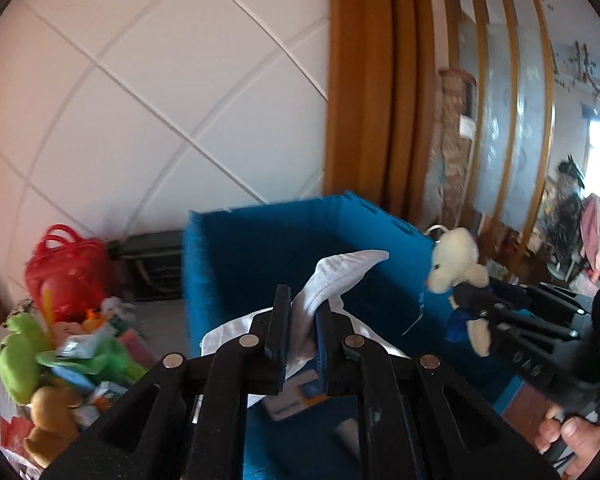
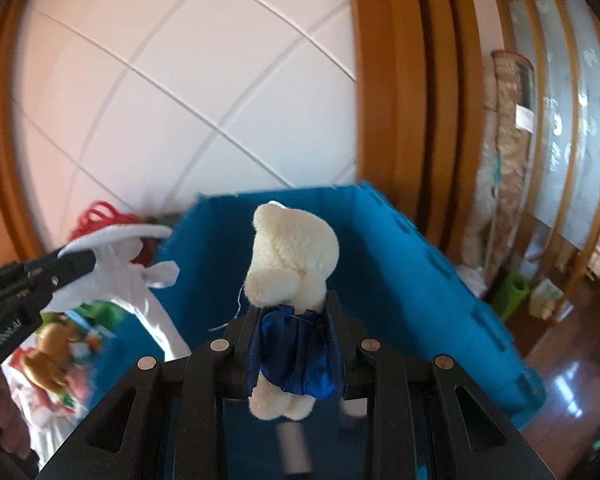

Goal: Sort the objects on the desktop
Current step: 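Lift the cloth and teddy bear toward the blue crate with both tools, then lower the cloth and teddy bear into the blue crate and open both tools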

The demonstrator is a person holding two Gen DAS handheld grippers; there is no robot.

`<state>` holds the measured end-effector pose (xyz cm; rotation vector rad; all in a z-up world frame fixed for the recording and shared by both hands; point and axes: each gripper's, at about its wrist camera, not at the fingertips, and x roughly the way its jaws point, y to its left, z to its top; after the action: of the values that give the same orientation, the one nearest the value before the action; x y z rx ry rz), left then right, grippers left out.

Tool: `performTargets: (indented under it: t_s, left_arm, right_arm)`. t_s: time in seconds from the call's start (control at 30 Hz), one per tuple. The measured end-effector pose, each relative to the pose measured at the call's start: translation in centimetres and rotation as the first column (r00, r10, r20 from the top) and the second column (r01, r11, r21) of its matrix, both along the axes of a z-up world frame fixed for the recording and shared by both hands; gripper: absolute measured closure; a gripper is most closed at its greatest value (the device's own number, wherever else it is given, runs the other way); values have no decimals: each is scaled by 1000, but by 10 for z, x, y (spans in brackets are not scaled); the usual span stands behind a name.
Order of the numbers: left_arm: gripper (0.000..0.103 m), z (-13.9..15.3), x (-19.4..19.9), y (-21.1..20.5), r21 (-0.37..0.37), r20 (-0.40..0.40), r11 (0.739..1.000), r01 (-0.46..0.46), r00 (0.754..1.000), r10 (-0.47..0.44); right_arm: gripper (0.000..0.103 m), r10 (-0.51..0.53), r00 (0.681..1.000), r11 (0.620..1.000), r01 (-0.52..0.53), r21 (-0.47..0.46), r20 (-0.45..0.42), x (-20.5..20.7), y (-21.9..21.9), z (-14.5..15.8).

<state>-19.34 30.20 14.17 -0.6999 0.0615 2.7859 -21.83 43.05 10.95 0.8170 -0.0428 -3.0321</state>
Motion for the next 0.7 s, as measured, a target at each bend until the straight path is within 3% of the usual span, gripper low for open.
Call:
performTargets:
  t_s: [0.13, 0.27, 0.47, 0.57, 0.7]
  left_arm:
    - [92, -24, -31, 42, -21, 126, 999, 35, 992, -32]
    - [92, -45, -47, 64, -64, 195, 997, 44, 980, -31]
    - [92, -58, -60, 80, -69, 257, 996, 53, 966, -34]
    - [92, -59, -65, 85, -68, 282, 996, 60, 959, -38]
    - [92, -58, -68, 86, -74, 290, 996, 51, 957, -28]
  right_arm:
    - [76, 14, 996, 1000, -16, 22, 90, -22, 29, -24]
    - [76, 33, 987, 997, -44, 67, 156, -42, 46, -42]
    - [76, 28, 973, 992, -56, 115, 228, -54, 59, -69]
    - [76, 49, 965, 993, -75, 94, 256, -62, 67, -71]
    - [76, 25, 961, 989, -63, 131, 277, -66, 68, -71]
